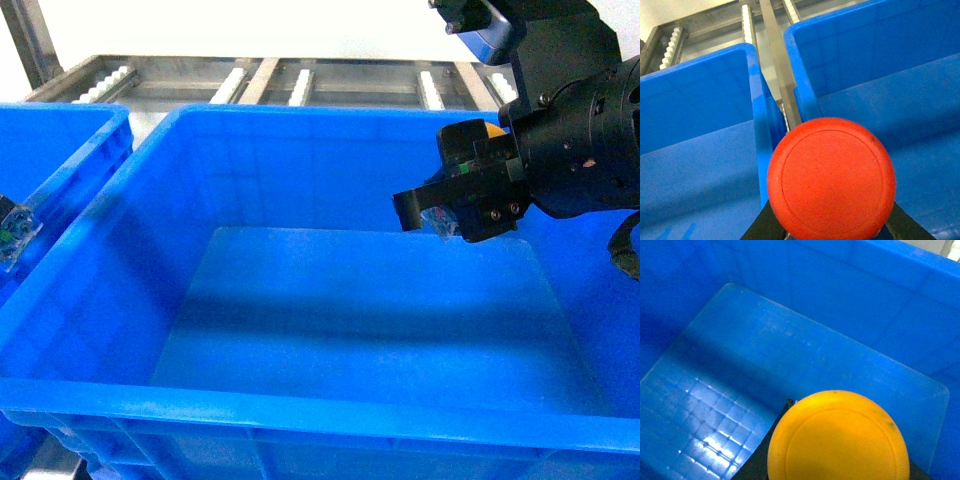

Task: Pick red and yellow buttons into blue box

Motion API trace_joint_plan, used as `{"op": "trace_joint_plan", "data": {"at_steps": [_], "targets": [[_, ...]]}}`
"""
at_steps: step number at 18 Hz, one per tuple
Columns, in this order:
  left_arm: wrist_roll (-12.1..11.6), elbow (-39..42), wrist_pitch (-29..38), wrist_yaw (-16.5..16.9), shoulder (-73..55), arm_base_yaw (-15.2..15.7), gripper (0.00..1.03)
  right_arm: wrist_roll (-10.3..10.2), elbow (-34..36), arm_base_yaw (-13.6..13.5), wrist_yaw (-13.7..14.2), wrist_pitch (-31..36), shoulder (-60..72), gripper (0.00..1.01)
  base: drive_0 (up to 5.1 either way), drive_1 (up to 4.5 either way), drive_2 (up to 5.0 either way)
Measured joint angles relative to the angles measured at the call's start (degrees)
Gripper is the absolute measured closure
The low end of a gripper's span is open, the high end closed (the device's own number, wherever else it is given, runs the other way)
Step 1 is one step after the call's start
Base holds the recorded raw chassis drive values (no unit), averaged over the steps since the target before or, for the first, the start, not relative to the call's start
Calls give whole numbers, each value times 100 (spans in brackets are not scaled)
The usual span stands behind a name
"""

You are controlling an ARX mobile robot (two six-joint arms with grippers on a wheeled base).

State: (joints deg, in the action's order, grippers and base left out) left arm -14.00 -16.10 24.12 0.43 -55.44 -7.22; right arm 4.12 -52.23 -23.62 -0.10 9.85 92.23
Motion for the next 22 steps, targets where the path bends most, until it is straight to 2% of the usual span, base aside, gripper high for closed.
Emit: {"op": "trace_joint_plan", "data": {"at_steps": [2,3,4,9,16,22], "targets": [[0,0,0,0,0,0,80,-2,4,0,-2,20,0,76,0,0,0],[0,0,0,0,0,0,80,-2,2,0,-2,17,0,70,0,0,0],[0,0,-2,0,0,0,80,-2,4,2,-4,24,0,57,0,0,0],[0,0,-2,0,0,0,80,-2,2,2,-4,26,0,4,0,0,0],[-7,0,-7,-11,-2,-4,80,-2,2,2,-4,26,0,3,0,0,0],[-332,-815,-195,-144,-623,-424,80,-2,2,2,-11,26,0,3,0,0,0]]}}
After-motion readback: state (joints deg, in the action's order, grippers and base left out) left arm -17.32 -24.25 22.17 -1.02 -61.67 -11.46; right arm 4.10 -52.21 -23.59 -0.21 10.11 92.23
